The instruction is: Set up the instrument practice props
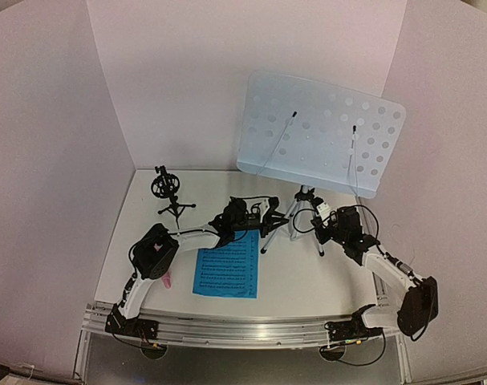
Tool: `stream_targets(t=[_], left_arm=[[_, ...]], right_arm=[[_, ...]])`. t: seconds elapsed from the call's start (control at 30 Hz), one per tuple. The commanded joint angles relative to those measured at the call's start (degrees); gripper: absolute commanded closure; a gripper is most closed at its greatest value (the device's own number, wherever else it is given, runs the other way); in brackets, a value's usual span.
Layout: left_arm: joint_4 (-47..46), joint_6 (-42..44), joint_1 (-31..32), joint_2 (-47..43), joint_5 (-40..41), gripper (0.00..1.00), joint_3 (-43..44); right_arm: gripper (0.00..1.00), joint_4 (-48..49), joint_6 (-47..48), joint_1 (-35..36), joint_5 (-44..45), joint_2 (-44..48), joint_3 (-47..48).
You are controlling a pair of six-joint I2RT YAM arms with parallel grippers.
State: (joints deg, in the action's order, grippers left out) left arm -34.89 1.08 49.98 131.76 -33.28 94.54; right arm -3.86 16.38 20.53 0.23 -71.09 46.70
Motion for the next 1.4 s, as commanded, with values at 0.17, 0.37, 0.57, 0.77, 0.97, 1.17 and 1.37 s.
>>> stream_targets(t=[0.17, 0.37, 0.57, 0.77, 0.97, 1.17, 1.37], left_arm=[[-2.52, 2.15, -2.71, -2.39, -0.61, 1.00, -6.05], [0.55, 1.89, -2.86, -5.43, -1.60, 1.00, -9.78], [-1.27, -5.80, -2.48, -3.73, -1.19, 1.00, -6.72], [-1.56, -11.06, -2.38, -2.85, -1.38, 1.00, -5.29], [-3.38, -10.93, -1.73, -0.31, 0.30, 1.00, -3.75], [-5.58, -8.45, -1.72, 3.36, 0.63, 1.00, -0.35], [-6.66, -8.01, -1.72, 4.22, 0.40, 1.00, -1.34]], right_arm=[[1.00, -6.57, 1.38, -4.63, 7.90, 4.88, 2.65], [1.00, -10.01, 0.75, -6.36, 5.38, 6.22, 2.38], [1.00, -11.77, -0.21, -6.89, 2.51, 4.97, 3.27], [1.00, -14.62, -0.35, -8.28, 0.43, 4.43, 4.50], [1.00, -16.82, 0.68, -9.73, 1.37, 5.84, 4.16], [1.00, -17.32, 2.40, -9.99, 3.92, 6.94, 4.40], [1.00, -17.38, 2.12, -10.03, 1.38, 6.84, 3.75]])
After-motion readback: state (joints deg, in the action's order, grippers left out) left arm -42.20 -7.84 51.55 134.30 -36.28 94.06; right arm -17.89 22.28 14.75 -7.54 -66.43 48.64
